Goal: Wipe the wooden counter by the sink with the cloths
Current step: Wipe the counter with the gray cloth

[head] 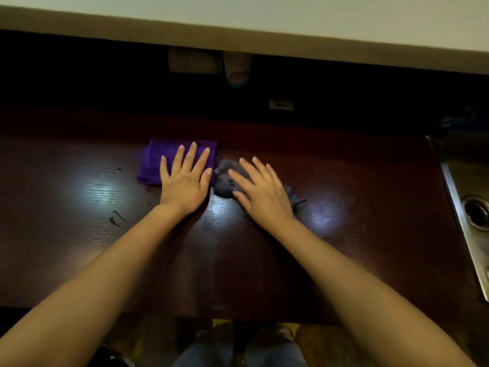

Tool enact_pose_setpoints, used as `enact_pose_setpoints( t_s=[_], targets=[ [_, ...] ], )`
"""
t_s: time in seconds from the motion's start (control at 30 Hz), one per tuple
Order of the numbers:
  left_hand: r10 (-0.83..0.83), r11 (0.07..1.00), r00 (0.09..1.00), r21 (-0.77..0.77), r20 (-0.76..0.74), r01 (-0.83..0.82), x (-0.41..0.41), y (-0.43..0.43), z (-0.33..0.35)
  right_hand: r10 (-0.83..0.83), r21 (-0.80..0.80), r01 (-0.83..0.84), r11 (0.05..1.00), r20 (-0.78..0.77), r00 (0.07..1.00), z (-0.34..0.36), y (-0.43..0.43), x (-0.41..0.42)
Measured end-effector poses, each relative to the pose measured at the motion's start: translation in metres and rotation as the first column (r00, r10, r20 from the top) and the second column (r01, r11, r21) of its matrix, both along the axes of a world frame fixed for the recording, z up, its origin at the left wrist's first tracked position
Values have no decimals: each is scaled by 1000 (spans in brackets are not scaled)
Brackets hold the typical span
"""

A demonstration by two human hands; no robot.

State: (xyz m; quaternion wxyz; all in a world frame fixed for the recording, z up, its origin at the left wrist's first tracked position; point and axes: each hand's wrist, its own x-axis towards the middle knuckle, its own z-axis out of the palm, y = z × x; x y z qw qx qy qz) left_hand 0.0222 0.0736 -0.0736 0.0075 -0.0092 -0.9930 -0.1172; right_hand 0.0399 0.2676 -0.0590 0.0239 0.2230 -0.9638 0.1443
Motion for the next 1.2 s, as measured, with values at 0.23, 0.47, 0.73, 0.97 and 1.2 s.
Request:
enact_pose_setpoints(
  t_s=[0.23, 0.47, 0.73, 0.97, 1.2],
  targets=[
    [11, 1000, 999, -17, -46, -12, 3, 2, -1, -88, 4, 88, 996, 45, 995, -1, -5, -102],
    [3, 1000, 999, -21, -42, -4, 1, 2, -3, -78, -42, 80, 996, 46, 996, -1, -12, -41],
    [16, 1000, 1000, 0, 3, -16, -1, 1, -3, 6, -25, -5, 1000, 75, 997, 10, -22, 128],
    [60, 998, 998, 8, 1, -60, 7, 11, 7, 61, 22, -62, 998, 15, 998, 3, 5, 144],
    [-49, 999, 997, 8, -58, 49, 40, 62, 10, -128, -55, 130, 990, 46, 991, -2, 54, 38]
  ],
)
